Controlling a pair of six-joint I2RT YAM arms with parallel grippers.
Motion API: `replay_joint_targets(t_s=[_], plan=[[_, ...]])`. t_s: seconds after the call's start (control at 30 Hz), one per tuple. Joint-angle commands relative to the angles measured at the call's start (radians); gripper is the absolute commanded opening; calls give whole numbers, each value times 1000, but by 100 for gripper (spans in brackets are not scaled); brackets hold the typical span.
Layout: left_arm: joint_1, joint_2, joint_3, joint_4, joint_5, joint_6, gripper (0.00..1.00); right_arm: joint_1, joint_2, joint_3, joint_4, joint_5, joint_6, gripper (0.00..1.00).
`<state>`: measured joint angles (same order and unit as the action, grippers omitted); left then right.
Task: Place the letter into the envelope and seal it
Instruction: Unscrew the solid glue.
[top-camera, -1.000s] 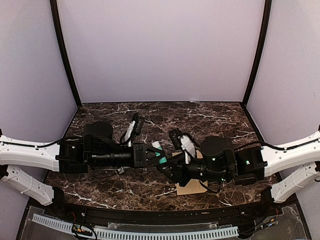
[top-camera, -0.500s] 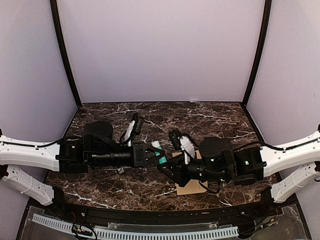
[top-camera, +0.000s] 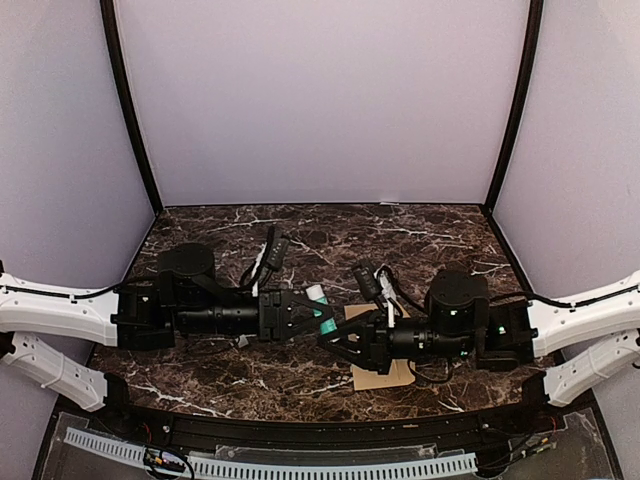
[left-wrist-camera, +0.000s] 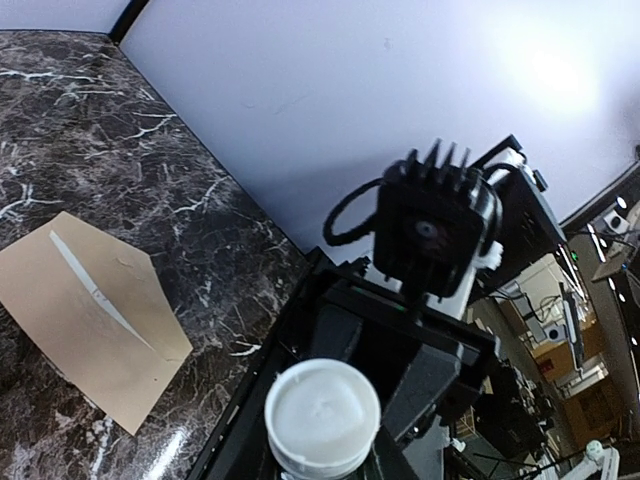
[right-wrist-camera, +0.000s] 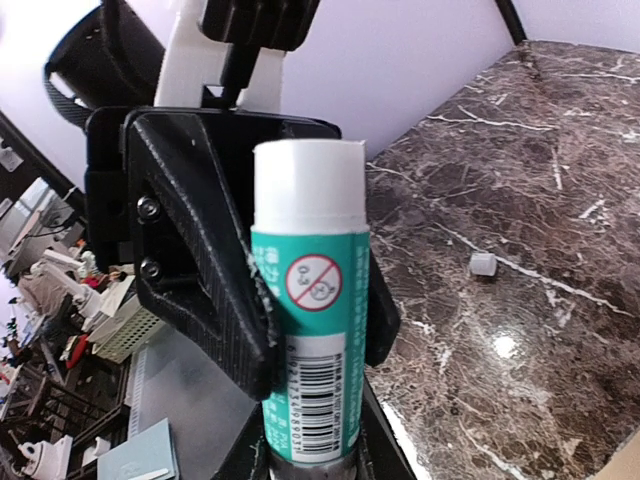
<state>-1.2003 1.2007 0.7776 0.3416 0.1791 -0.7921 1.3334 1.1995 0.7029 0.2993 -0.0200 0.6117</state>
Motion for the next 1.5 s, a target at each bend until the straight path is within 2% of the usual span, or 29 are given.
replay_joint_targets(t_s=[0.0,0.13,0.27,0.37,0.47,0.7,0.77,0.83,0.97,1.07,1.17,1.33,1.47], plan=[[-5,-46,-60,208,223,30,0,-56,-17,-59,315,-285,83,0],[-5,-59,-76,254,290,39,0,-70,13,-75,446,-443,140,0],[-5,-69,-84,273,317,48,0,-73,46,-74,521,-538,198,0],[-5,-74,-84,262,317,54,0,-74,45,-86,547,-556,214,0],[-5,-86,-94,264,303,51,0,-74,29,-77,481,-516,189,1],[-5,-163,-123,197,77,19,0,-73,-38,-50,226,-352,98,55],[-5,-186,-124,158,4,7,0,-70,-59,-30,124,-282,64,64],[-5,-202,-113,98,-63,-11,0,-64,-73,-10,37,-226,33,69],[-5,-209,-83,-11,-147,-49,0,-25,-66,51,-118,-81,-25,70],[-5,-199,-53,-101,-204,-80,0,25,-46,102,-182,69,-44,67],[-5,-183,-40,-126,-213,-94,0,55,-10,146,-224,153,-46,61],[-5,-158,-22,-116,-188,-100,0,66,83,218,-292,207,-38,66],[-5,-138,-12,-116,-183,-99,0,65,131,252,-323,217,-33,64]])
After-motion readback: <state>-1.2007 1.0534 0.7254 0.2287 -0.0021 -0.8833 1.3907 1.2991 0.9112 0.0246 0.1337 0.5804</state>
